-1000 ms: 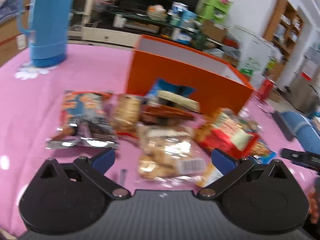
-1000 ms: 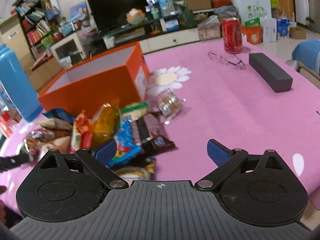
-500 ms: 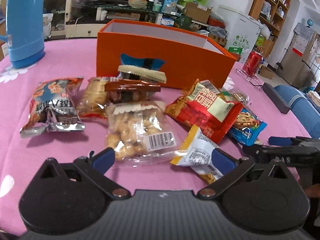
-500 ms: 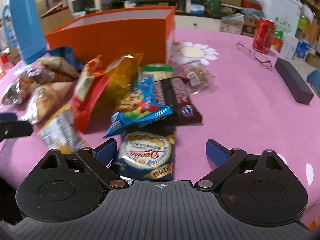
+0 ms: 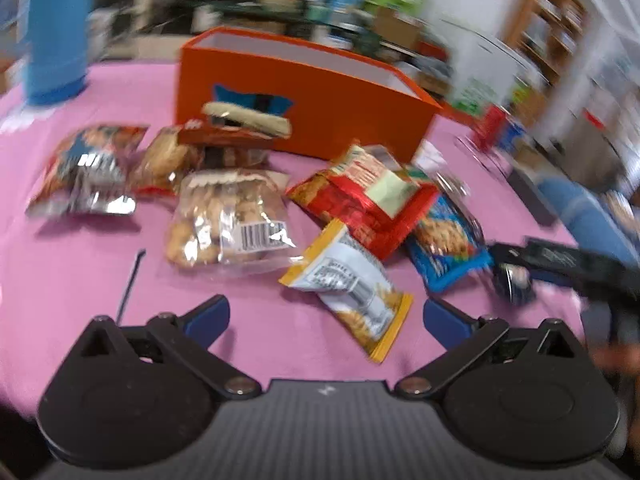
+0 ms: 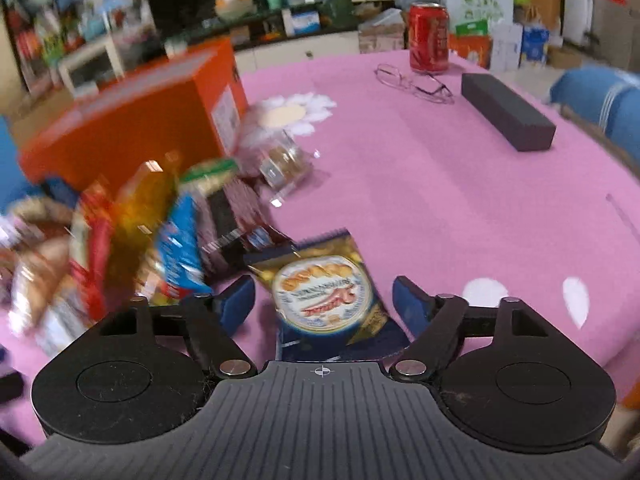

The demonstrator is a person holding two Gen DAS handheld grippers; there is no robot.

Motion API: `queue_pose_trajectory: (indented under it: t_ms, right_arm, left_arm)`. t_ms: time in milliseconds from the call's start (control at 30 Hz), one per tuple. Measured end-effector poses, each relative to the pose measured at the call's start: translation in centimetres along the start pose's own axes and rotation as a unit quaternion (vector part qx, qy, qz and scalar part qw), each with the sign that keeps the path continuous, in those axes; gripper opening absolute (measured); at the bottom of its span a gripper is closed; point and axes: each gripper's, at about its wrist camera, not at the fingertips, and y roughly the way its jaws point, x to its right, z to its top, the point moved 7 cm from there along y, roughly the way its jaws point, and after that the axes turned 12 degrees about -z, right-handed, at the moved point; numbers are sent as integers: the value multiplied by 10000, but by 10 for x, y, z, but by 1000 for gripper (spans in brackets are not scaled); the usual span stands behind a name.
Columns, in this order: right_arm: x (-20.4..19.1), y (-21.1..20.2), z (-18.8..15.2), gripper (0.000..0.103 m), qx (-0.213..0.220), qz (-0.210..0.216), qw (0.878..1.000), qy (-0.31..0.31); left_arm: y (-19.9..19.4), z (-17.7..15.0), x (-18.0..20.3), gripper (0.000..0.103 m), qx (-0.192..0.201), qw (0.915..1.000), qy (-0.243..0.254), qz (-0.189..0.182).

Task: Organize snacks
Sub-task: 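Grasp the Danisa cookie packet with the right tool while the left tool grasps the white fries packet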

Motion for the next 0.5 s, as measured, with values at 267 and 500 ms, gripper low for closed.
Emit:
queue_pose_trajectory:
  t_ms: [267,500]
  right_arm:
    - [7,-6,6,81,91,445,9978,479]
    - [19,-2,6,84,-88,770,9923,964]
  left_arm:
    - [49,13,11,101,187,9877,-895,1269]
    - [48,3,7,96,-305,9844,293,1705]
